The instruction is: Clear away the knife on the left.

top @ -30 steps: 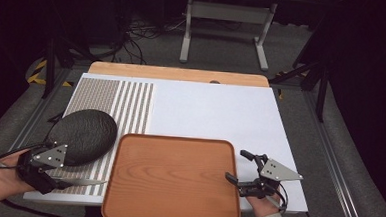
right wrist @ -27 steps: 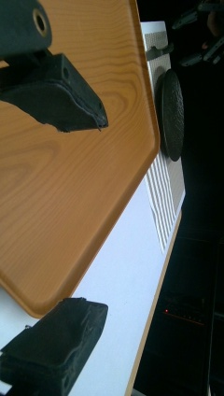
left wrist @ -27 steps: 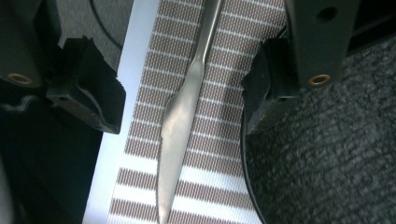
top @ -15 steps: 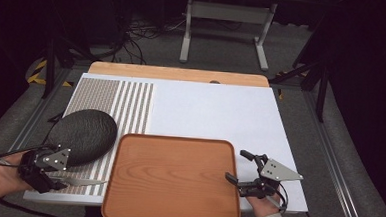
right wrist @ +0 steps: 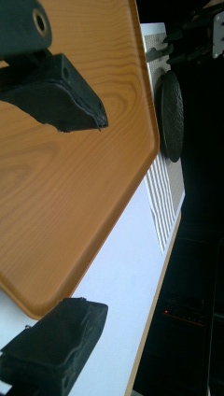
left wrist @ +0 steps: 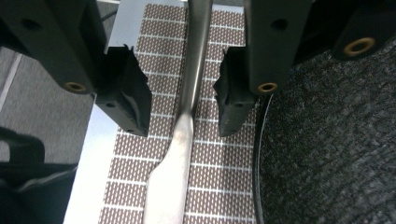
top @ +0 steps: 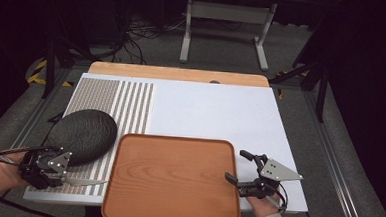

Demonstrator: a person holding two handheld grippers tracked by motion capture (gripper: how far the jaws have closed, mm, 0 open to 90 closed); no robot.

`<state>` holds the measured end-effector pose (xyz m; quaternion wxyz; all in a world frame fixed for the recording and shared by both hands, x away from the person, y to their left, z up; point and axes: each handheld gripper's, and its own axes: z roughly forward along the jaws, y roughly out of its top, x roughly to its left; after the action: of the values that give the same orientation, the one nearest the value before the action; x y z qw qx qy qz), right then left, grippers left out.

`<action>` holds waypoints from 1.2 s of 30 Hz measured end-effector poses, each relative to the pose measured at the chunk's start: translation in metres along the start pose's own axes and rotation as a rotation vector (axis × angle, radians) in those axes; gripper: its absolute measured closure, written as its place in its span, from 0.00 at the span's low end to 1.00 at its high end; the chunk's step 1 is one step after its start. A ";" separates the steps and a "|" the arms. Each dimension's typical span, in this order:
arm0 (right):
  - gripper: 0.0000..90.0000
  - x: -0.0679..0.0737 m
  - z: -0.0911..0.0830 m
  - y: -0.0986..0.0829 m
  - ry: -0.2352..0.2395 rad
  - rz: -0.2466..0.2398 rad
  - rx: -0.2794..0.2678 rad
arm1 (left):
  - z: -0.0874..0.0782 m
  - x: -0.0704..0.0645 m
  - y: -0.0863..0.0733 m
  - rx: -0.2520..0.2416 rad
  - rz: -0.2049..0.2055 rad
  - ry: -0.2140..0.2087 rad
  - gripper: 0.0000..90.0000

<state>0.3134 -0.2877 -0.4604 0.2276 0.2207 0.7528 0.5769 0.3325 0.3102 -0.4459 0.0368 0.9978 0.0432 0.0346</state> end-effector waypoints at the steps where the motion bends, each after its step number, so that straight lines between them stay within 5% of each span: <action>1: 0.11 0.000 0.000 0.000 0.000 0.001 0.001 | 0.001 0.000 0.001 0.014 0.008 0.000 0.65; 12: 0.11 0.000 0.000 0.000 0.002 0.005 0.001 | 0.008 0.001 0.001 0.104 0.091 -0.010 0.79; 22: 0.11 0.000 0.000 -0.001 0.002 0.003 0.004 | 0.011 -0.001 0.002 0.111 0.131 0.012 0.88; 36: 0.11 0.000 -0.002 0.000 -0.004 0.000 -0.004 | 0.005 -0.002 0.000 0.137 0.067 0.043 0.89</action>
<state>0.3129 -0.2891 -0.4596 0.2296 0.2214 0.7512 0.5778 0.3310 0.3096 -0.4507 -0.0334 0.9979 0.0129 0.0540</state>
